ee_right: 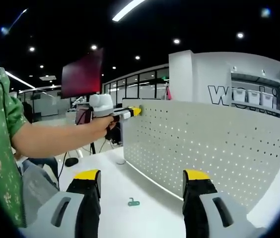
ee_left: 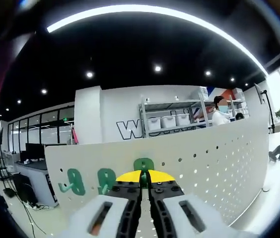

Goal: Insert the hook assembly into the mounting plate slot until the hook locks in place.

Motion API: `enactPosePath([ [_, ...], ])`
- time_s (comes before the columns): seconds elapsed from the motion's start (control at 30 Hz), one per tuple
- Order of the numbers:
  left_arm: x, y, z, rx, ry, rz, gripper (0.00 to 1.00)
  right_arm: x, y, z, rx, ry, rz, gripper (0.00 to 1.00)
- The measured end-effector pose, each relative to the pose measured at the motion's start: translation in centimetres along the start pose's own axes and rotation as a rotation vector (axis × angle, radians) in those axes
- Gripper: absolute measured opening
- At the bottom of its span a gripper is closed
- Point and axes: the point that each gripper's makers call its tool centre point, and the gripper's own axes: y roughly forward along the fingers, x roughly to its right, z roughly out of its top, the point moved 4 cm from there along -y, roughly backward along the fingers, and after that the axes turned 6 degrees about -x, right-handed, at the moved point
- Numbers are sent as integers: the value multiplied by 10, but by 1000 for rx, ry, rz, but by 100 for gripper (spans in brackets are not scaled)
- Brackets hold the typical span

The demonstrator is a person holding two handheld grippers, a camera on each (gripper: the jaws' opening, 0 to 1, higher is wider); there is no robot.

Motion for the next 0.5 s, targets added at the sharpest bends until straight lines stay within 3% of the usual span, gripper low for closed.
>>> enactPosePath([
  [0.5,2,-1,-1,-1,16,-2,4,2,1,0,-1,-2,1,68],
])
